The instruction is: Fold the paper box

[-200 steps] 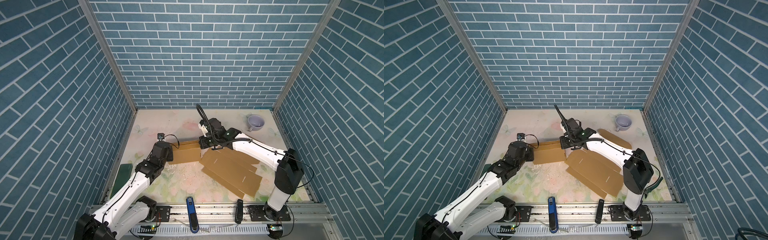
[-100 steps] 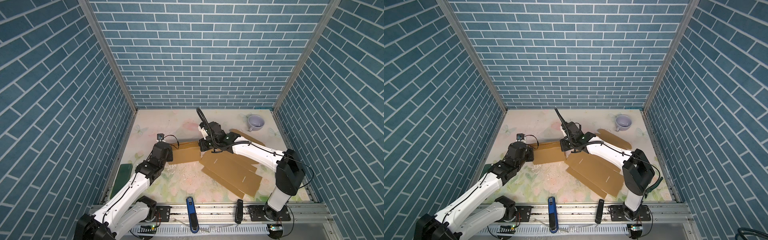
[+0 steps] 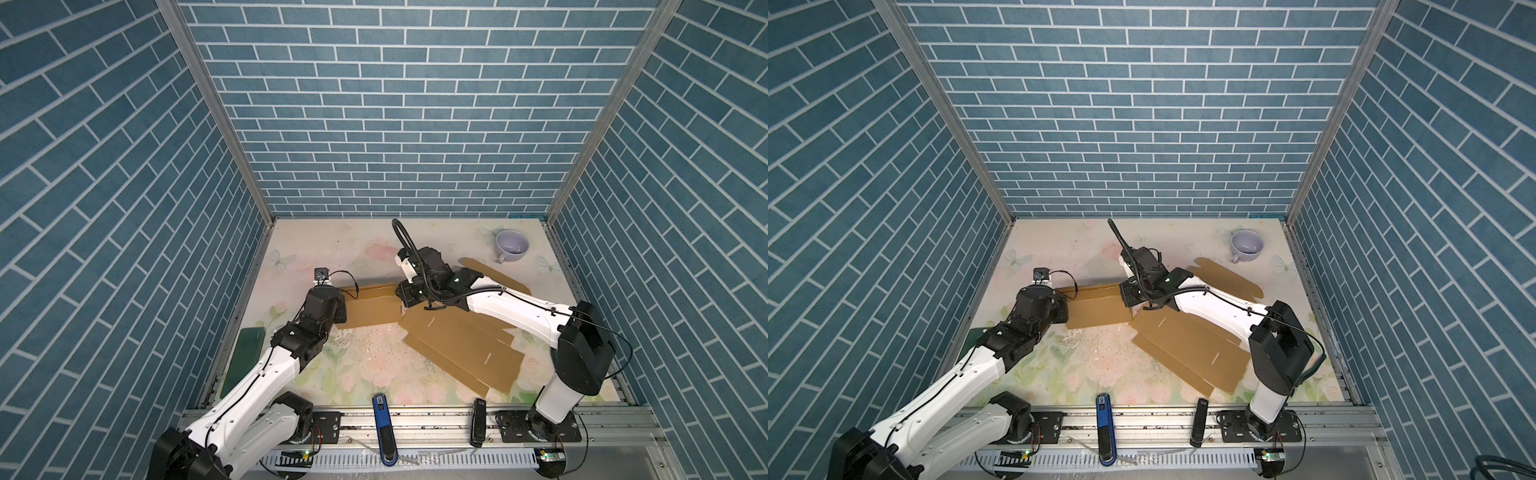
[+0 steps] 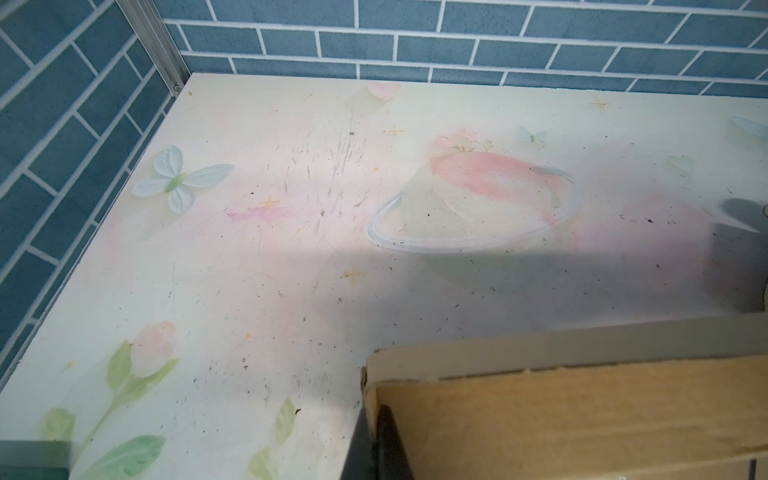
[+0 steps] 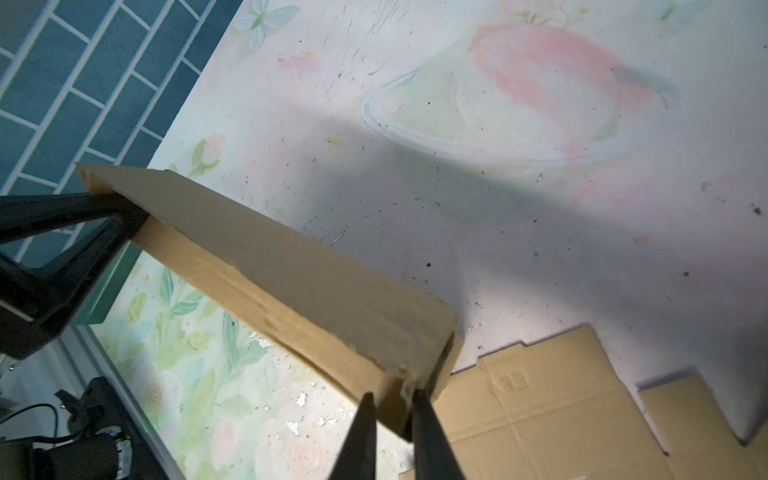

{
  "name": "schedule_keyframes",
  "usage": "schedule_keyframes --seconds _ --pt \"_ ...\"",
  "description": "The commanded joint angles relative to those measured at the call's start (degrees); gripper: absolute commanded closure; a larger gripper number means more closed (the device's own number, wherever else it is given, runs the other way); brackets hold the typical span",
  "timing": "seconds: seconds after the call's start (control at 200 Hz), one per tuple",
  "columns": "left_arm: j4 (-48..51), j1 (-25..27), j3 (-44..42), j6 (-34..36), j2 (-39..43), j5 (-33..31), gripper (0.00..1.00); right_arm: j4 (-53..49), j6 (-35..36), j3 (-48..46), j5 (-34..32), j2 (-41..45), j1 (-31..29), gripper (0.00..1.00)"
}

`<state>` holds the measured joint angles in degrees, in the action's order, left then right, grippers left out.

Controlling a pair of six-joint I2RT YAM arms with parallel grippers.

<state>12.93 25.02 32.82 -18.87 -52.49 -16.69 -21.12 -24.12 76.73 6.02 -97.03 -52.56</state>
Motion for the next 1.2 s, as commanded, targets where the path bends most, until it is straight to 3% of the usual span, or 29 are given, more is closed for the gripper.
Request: schedule_keyframes --seconds 0.0,0.175,0.395,0.505,0.63,0.745,0.935,1.195 --pt "3.4 1.2 -2.4 0.2 -0.2 4.0 1.00 -3.9 1.3 -1.9 1.6 2.8 -1.1 0.73" --pt "3.0 1.3 -3.1 0.7 0.8 3.9 1.00 -4.9 -0.1 -1.8 2.4 5.6 -0.7 0.60" --pt "2.1 1.4 -3.5 0.9 0.2 4.2 1.00 -6.9 1.8 -1.0 0.2 9.0 0.4 0.54" --pt "1.8 1.4 -3.5 1.2 -0.2 4.3 1.00 -9.3 11.8 0.3 2.0 8.9 0.5 0.51" --pt "1.9 1.5 -3.0 1.6 -0.6 4.5 1.00 -15.3 27.7 3.1 1.4 6.4 0.3 0.39" --pt "2.4 1.5 -2.6 2.1 -0.6 4.2 1.00 -16.9 38.6 5.0 -3.8 4.7 -0.6 0.32" --pt "2.8 1.5 -2.8 2.2 -0.3 4.2 1.00 -13.0 49.6 5.1 -12.0 3.9 -2.3 0.21" --pt "2.6 1.5 -3.2 2.4 -0.4 4.3 1.00 -7.4 60.5 6.5 -19.0 -0.1 -5.1 0.20"
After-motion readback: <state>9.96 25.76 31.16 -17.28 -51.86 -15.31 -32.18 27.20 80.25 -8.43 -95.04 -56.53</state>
